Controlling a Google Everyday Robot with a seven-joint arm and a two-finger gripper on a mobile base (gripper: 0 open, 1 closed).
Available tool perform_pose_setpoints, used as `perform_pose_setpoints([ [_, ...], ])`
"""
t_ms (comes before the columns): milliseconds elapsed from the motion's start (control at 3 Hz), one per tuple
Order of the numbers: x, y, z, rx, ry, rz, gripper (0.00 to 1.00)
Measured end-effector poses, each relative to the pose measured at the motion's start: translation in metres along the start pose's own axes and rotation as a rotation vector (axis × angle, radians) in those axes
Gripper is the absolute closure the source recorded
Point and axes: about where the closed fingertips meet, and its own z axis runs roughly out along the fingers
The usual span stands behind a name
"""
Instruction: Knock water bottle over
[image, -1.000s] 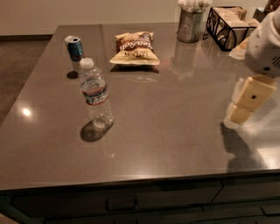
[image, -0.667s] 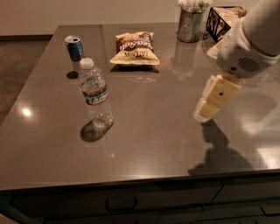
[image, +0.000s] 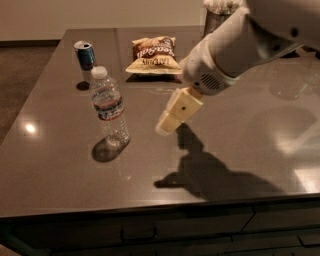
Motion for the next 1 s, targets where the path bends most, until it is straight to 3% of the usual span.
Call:
perform_pose_setpoints([
  [333, -0.039, 0.022, 0.032, -0.075, -0.119, 0.000, 0.00],
  [1000, -0.102, 0.044, 0.057, -0.114, -0.339, 0.000, 0.00],
])
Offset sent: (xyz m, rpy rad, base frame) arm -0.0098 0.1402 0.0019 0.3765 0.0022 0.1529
